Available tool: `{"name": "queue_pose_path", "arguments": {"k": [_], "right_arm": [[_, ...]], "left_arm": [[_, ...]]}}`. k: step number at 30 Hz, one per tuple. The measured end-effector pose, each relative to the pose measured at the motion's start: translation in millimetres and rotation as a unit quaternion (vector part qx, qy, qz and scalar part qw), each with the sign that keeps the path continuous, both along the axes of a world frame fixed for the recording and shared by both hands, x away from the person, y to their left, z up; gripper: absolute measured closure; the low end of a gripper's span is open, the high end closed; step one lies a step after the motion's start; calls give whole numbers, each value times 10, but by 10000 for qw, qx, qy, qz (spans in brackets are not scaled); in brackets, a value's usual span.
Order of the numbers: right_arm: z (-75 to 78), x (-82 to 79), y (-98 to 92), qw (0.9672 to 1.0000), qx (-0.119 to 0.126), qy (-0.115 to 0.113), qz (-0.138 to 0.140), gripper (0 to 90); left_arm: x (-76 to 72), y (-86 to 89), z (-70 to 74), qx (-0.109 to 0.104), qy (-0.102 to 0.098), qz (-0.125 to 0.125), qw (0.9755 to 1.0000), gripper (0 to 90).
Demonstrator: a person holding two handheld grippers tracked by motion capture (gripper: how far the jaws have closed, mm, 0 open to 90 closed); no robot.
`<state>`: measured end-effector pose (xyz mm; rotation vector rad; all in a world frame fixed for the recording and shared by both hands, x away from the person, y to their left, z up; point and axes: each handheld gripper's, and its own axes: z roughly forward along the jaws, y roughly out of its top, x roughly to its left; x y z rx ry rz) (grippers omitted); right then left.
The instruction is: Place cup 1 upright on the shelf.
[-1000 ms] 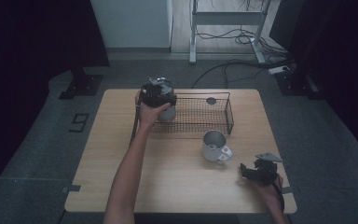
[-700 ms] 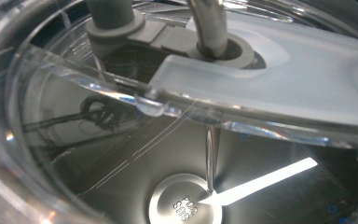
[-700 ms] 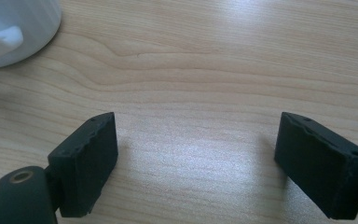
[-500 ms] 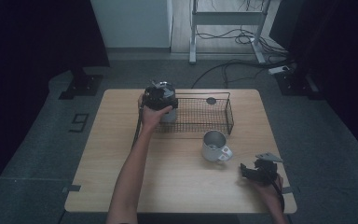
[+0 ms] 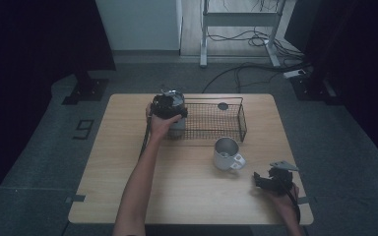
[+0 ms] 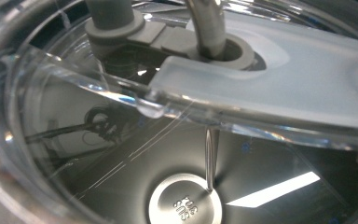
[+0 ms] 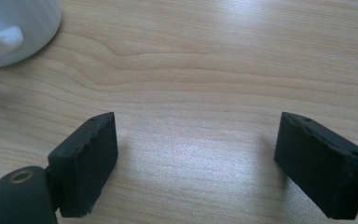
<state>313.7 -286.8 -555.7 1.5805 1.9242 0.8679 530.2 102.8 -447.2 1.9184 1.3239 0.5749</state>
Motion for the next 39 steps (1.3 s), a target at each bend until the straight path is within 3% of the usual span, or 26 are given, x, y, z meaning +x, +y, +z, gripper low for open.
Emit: {"name": "queue_pose_path", "arguments": {"k": [19, 39], "right_arm": [[-1, 0, 0, 10000, -9, -5, 2, 130], [0, -1, 1, 10000, -24, -2, 0, 131]], "left_arm": [[1, -40, -127, 43, 125, -21, 9999, 41], [-102, -23, -194, -17, -104, -114, 9999, 40]]}}
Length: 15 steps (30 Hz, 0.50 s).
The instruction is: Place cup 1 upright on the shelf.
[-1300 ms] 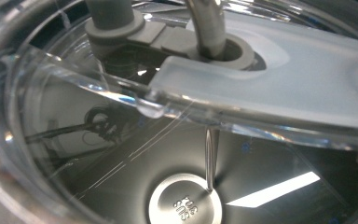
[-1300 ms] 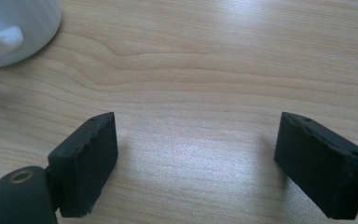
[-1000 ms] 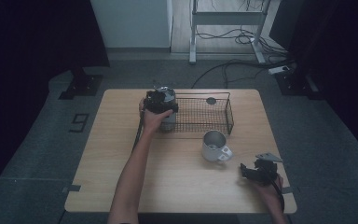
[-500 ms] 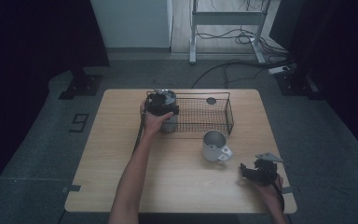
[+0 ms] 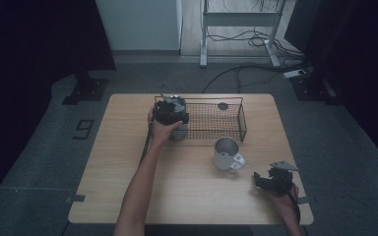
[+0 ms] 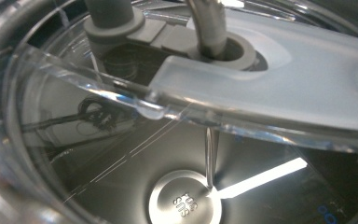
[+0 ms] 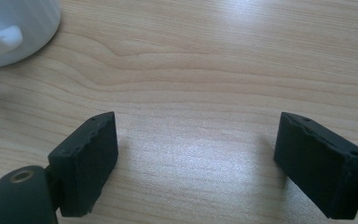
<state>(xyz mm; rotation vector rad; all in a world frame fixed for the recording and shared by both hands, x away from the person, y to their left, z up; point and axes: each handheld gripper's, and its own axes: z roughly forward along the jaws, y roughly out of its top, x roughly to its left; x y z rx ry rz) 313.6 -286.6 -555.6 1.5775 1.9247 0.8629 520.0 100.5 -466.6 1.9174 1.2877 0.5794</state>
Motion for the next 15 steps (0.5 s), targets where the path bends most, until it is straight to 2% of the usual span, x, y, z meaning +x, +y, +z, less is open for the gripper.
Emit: {"name": "queue_pose_path", "arguments": {"k": [11, 15], "right_arm": [[0, 0, 0, 10000, -2, -1, 0, 132], [-1, 0, 0, 10000, 5, -6, 1, 132]], "left_arm": [[-7, 12, -6, -12, -13, -29, 10000, 38], [-38, -21, 5, 151, -140, 26, 9998, 14]]}}
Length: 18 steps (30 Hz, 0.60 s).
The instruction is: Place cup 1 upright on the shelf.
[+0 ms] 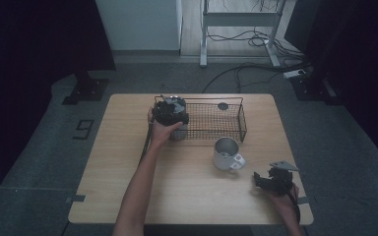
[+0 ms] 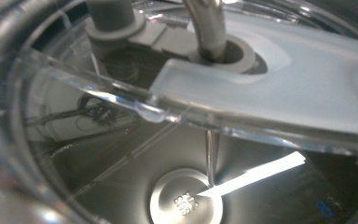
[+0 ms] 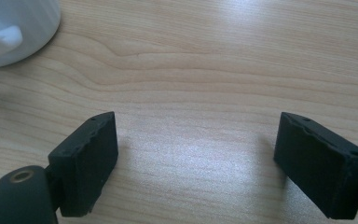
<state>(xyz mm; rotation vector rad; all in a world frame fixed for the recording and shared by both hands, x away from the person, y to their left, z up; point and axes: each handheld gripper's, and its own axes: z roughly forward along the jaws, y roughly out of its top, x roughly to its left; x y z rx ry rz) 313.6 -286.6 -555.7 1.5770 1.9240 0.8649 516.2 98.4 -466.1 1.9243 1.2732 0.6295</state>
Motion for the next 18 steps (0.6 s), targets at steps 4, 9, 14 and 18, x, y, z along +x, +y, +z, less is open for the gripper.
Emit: {"name": "queue_pose_path", "arguments": {"k": [4, 9, 14, 18], "right_arm": [[1, -1, 0, 10000, -6, 5, -3, 132], [0, 0, 0, 10000, 0, 1, -1, 131], [2, 0, 2, 10000, 2, 11, -12, 131], [1, 4, 1, 10000, 5, 6, -5, 131]], "left_arm": [[-25, 11, 44, -123, -141, 24, 9998, 4], [-71, 35, 129, -322, -185, 27, 9993, 5], [-139, 79, 196, -369, -267, 26, 9990, 6], [-205, 124, 209, -376, -269, 6, 9989, 5]]}}
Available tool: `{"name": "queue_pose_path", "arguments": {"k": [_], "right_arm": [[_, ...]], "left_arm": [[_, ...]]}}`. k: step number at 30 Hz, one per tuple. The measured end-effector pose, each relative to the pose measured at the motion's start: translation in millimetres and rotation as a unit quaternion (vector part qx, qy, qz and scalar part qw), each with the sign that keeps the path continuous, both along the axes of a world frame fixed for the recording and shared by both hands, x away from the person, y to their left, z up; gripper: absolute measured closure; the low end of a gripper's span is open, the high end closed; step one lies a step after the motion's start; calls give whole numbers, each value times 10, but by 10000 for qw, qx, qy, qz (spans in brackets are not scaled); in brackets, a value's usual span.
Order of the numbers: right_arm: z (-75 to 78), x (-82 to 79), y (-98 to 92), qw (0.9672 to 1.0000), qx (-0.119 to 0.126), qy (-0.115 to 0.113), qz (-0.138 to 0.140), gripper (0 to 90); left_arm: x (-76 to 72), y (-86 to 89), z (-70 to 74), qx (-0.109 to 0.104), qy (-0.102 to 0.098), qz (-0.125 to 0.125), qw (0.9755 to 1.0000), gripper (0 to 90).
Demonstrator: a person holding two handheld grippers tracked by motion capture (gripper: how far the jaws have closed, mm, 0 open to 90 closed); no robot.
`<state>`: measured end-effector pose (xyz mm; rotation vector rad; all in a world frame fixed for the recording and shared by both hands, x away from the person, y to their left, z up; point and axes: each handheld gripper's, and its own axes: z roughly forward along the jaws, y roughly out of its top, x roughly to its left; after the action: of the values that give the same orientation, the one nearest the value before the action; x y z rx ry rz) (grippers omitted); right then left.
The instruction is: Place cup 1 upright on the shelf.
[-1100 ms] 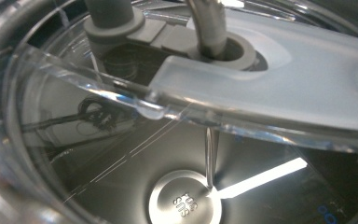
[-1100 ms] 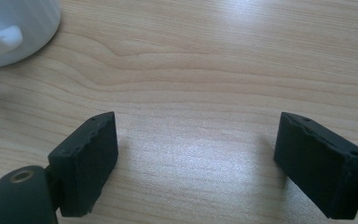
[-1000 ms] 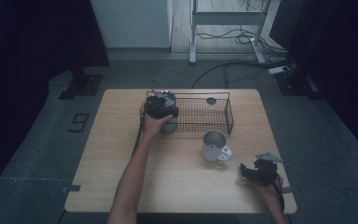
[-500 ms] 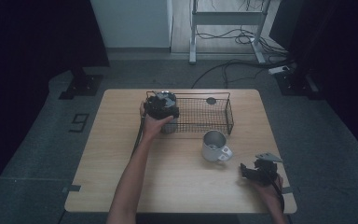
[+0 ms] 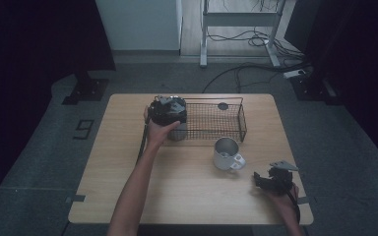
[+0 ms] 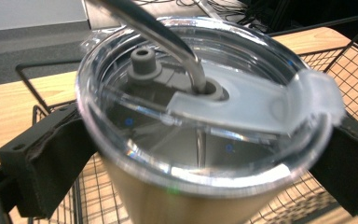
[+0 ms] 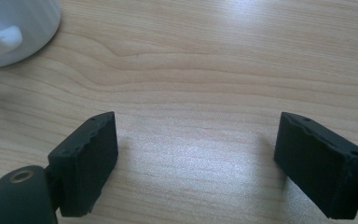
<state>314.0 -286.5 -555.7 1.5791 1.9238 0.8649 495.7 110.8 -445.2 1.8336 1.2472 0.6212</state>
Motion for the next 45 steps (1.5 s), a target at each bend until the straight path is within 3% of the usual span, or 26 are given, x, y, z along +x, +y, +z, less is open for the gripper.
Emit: {"name": "queue_pose_path", "arguments": {"k": [8, 13, 26, 37, 45], "right_arm": [[0, 4, 0, 10000, -6, -3, -4, 132], [0, 3, 0, 10000, -5, -4, -9, 132], [0, 3, -1, 10000, -11, 1, -30, 132], [0, 3, -2, 10000, -17, -3, -23, 133], [-1, 3, 1, 10000, -2, -6, -35, 133]], "left_arm": [[-117, 82, 34, -45, -8, -20, 10000, 1], [-193, 140, 51, -178, -86, 48, 9998, 0], [-422, 306, 134, -358, -251, -160, 9989, 0], [-672, 355, 165, -295, -104, -395, 9987, 0], [-908, 426, 185, -228, 0, -405, 9989, 1]]}}
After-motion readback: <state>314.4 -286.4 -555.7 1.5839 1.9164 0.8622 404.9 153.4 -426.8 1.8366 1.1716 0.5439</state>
